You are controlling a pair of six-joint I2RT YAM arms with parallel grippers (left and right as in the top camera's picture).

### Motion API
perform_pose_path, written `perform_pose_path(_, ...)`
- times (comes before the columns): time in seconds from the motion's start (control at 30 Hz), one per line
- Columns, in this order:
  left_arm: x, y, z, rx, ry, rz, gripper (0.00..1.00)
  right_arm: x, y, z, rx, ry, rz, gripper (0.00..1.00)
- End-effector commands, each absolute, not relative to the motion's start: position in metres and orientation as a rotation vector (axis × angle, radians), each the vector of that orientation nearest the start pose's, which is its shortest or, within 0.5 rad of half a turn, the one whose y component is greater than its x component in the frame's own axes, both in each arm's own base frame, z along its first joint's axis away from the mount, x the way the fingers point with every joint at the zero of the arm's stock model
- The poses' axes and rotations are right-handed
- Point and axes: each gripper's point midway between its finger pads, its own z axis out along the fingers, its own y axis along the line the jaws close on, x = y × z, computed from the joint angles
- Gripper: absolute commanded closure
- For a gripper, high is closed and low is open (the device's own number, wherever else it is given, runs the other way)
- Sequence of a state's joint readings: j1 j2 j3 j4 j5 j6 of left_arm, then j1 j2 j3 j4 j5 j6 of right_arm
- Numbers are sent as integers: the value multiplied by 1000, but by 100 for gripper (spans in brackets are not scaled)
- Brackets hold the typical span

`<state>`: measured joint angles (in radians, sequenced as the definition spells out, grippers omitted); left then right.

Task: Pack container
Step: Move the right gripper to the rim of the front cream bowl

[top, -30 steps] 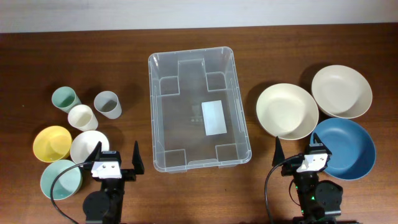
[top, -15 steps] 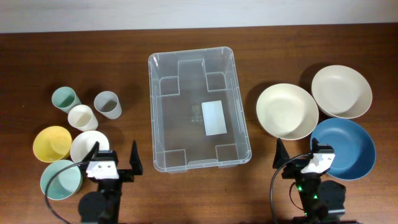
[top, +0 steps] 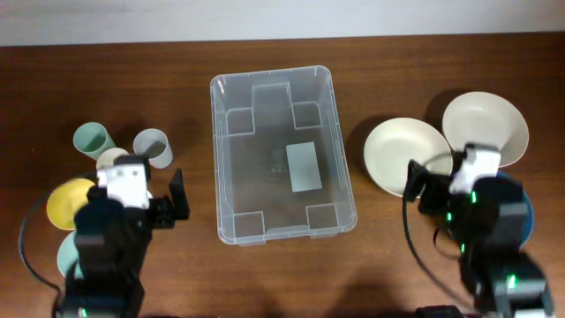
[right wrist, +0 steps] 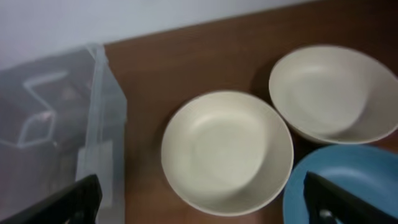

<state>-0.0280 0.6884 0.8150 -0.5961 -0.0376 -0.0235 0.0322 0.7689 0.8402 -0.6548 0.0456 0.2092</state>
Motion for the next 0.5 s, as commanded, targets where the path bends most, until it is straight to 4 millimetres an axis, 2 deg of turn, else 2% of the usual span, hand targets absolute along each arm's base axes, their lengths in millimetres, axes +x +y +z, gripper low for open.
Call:
perform_pose_path(0.0,285,-3,271,-5,2154,10,0,299,-4,255,256,2263,85,1)
perform_pose_path(0.07,290,-19,267,135,2291,-50,0,310,-7,250,312,2449,164,1)
perform_pose_path(0.23,296,-23,263,147,2373,-80,0,313,-23,235,442,2666,189,1)
perform_pose_path(0.33,297,-23,260,147,2382,-80,0,312,-37,224,535,2701,178,1)
perform_pose_path(0.43,297,-23,260,147,2381,-80,0,319,-65,227,696,2617,175,1)
perform_pose_path(0.47,297,-23,260,147,2381,-80,0,324,-82,233,746,2558,188,1)
